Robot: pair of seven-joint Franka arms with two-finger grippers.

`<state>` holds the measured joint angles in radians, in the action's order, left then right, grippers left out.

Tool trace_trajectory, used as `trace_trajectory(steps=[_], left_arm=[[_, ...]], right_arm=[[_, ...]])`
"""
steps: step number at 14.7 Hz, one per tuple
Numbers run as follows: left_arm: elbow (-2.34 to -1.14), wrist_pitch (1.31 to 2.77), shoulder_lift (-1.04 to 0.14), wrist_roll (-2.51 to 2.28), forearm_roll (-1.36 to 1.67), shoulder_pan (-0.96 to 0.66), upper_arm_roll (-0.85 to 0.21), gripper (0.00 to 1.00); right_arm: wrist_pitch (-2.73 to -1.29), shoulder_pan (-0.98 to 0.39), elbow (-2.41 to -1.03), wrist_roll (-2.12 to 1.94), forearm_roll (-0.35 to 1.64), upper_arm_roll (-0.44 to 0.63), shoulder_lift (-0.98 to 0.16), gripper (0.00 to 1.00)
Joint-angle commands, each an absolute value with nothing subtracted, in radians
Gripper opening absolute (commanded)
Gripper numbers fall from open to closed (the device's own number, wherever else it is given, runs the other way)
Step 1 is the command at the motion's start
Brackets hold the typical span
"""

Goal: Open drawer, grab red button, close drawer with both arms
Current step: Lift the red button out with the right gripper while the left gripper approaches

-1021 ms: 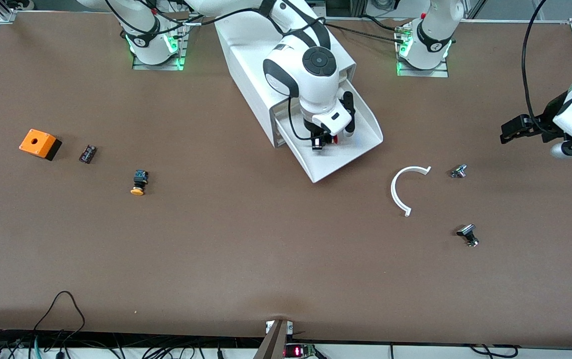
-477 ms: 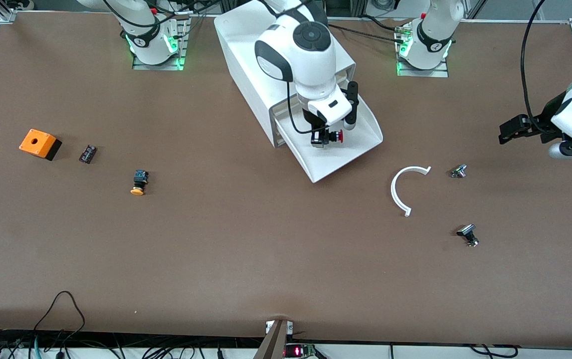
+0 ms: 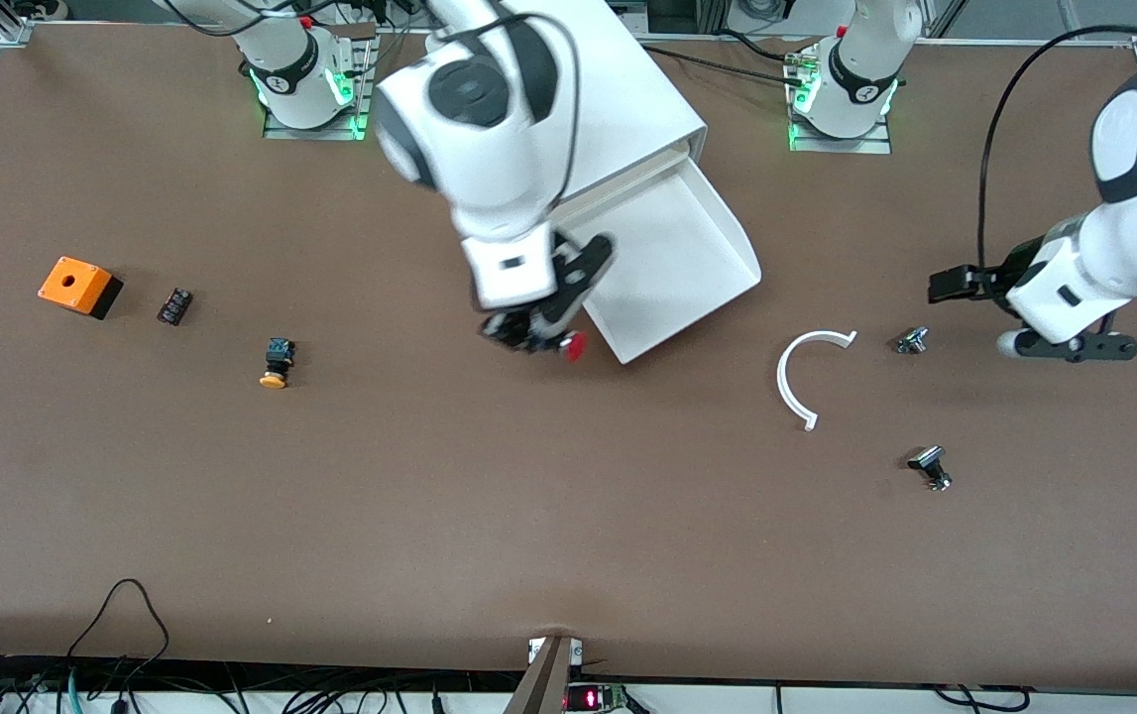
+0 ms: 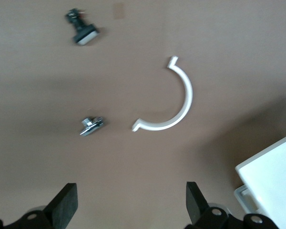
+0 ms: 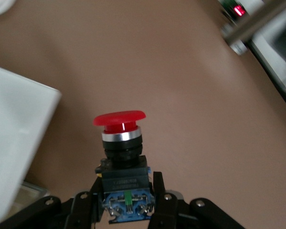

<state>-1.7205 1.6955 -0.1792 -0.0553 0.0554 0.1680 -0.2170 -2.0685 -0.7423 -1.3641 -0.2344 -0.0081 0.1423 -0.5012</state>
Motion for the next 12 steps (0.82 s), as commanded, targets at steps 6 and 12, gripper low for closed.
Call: trace_trajectory(steps=[6, 12], left_arm=[[-2.021, 2.315, -0.255, -0.625, 0.086, 0.042, -0.353, 1.00], [-2.121, 2.424, -0.301, -0.802, 0.087, -0.055, -0.367, 1.00]], right_arm=[[-2.088, -0.462, -1.793, 0.214, -0.018, 0.123, -0.316, 0.30], [-2.317, -0.388, -2.045, 0.288, -0.012, 0.121, -0.345, 0.30]])
